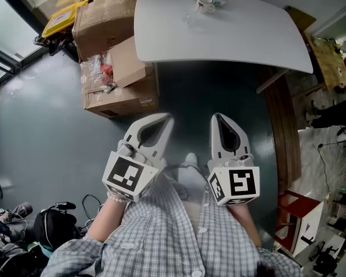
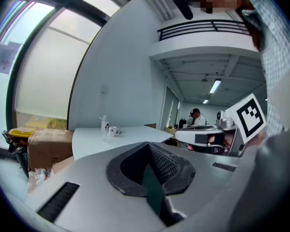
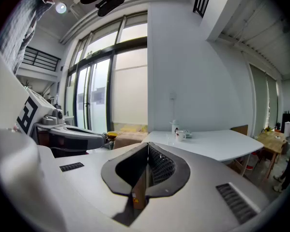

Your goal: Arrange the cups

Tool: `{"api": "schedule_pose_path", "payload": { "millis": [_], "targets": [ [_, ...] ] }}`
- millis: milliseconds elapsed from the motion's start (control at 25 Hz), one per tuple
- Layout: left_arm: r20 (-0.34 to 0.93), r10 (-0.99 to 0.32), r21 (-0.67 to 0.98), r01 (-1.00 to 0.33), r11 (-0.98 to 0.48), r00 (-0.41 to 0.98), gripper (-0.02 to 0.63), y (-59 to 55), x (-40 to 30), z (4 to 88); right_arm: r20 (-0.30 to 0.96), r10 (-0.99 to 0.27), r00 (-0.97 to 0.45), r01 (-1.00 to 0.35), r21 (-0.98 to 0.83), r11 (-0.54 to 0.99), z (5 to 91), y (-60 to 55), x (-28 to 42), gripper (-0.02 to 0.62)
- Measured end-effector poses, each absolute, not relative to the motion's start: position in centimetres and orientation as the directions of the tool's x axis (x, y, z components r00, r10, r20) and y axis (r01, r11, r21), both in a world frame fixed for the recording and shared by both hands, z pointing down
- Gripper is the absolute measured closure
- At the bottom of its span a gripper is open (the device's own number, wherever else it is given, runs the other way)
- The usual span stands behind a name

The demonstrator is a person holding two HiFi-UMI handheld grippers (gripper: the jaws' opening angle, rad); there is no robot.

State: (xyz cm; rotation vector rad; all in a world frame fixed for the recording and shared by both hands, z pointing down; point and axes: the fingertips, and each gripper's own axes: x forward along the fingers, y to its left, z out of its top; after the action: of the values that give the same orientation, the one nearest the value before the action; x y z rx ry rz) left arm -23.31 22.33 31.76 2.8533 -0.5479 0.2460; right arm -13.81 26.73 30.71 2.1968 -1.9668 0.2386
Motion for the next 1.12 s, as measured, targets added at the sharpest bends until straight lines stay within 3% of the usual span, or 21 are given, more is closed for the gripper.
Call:
{"api": "schedule_pose_path", "payload": {
  "millis": [1120],
  "targets": [
    [0.178,-0.348,0.161,-0.376,-0.913,0.921,0.598,20.4,-24.2,31.9,0.224,-0.953,0.205,-0.979,0.031,-0.203,31.0,26.5,-12.0,0.574]
  ]
}}
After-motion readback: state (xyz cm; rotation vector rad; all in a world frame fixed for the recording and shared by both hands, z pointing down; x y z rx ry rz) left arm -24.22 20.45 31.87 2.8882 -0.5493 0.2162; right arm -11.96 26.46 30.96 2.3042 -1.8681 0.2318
